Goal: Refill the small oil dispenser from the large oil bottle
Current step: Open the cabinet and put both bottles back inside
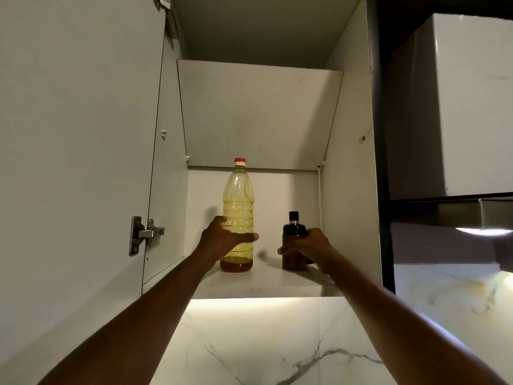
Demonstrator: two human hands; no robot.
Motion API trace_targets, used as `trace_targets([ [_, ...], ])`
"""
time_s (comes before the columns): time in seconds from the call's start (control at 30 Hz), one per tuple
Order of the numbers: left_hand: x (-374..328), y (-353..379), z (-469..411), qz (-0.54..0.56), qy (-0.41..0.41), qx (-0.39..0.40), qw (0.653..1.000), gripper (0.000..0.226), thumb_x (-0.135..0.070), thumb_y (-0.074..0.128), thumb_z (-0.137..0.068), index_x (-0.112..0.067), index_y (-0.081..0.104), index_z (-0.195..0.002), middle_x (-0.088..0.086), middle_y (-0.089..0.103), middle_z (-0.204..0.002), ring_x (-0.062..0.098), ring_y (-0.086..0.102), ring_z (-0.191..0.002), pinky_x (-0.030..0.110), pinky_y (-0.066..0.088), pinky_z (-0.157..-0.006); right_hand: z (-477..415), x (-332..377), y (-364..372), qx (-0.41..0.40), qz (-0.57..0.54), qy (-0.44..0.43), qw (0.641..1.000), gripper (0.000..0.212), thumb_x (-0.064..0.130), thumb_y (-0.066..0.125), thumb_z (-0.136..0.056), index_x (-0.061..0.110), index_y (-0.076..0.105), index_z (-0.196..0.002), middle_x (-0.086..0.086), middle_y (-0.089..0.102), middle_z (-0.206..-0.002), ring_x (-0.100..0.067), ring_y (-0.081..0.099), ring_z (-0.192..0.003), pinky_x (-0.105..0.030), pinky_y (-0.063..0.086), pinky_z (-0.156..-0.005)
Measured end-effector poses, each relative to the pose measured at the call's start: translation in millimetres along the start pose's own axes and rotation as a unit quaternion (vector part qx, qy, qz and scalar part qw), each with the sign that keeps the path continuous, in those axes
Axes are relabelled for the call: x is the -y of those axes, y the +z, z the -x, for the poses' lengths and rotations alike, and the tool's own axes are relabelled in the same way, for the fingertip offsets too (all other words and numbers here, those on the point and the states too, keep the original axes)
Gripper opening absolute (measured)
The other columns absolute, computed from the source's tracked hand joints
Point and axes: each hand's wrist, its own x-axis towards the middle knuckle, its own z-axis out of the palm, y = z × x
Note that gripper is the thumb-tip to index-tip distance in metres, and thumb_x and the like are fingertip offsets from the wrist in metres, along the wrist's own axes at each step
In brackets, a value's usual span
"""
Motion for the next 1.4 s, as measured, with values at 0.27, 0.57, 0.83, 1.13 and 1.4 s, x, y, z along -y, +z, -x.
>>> trace_targets([
  [0.27,-27.3,-6.8,57.0,-0.075,-0.02,0.009,0.997,0.154,-0.088,0.073,-0.057,-0.018,-0.016,-0.162,0.012,0.023,-0.168,0.036,0.029,-0.152,0.051,0.035,-0.119,52.3,31.4,-5.3,-0.058,0.168,-0.112,0.978,0.111,0.062,0.077,-0.085,0.009,0.019,-0.163,-0.014,0.036,-0.165,-0.036,0.041,-0.148,-0.05,0.044,-0.112],
  [0.57,-92.2,-15.4,163.3,-0.267,0.128,-0.119,0.948,0.108,-0.083,0.023,-0.081,-0.02,-0.007,-0.164,0.009,-0.001,-0.173,0.032,-0.001,-0.159,0.059,-0.004,-0.124,174.2,59.2,-31.5,-0.107,0.341,-0.253,0.899,0.083,0.06,0.033,-0.107,0.015,-0.004,-0.167,-0.007,-0.007,-0.176,-0.026,-0.004,-0.163,-0.055,0.008,-0.128],
  [0.83,-122.8,-45.8,279.0,-0.348,0.189,-0.168,0.903,0.122,-0.096,-0.011,-0.07,-0.02,-0.005,-0.165,0.008,-0.001,-0.174,0.03,-0.001,-0.16,0.055,-0.007,-0.124,284.6,83.6,-53.9,-0.118,0.327,-0.303,0.887,0.08,0.056,0.029,-0.109,0.015,-0.009,-0.166,-0.006,-0.013,-0.175,-0.024,-0.011,-0.162,-0.055,0.0,-0.13],
  [1.13,-161.2,-136.1,417.6,-0.333,0.219,-0.214,0.892,0.098,-0.078,0.022,-0.088,-0.022,-0.004,-0.165,0.005,-0.004,-0.174,0.027,-0.002,-0.16,0.048,-0.002,-0.127,430.1,145.8,-39.6,-0.138,0.277,-0.333,0.891,0.075,0.05,0.036,-0.11,0.018,0.0,-0.167,-0.003,-0.004,-0.176,-0.022,-0.006,-0.162,-0.054,0.003,-0.131],
  [1.4,-185.4,-216.4,539.5,-0.265,0.31,-0.266,0.874,0.083,-0.052,0.05,-0.095,-0.018,0.018,-0.163,0.009,0.017,-0.17,0.028,0.021,-0.155,0.043,0.032,-0.12,562.2,222.6,8.1,-0.174,0.208,-0.441,0.856,0.052,0.038,0.055,-0.106,0.018,0.046,-0.154,-0.005,0.046,-0.159,-0.024,0.045,-0.144,-0.04,0.047,-0.107],
])
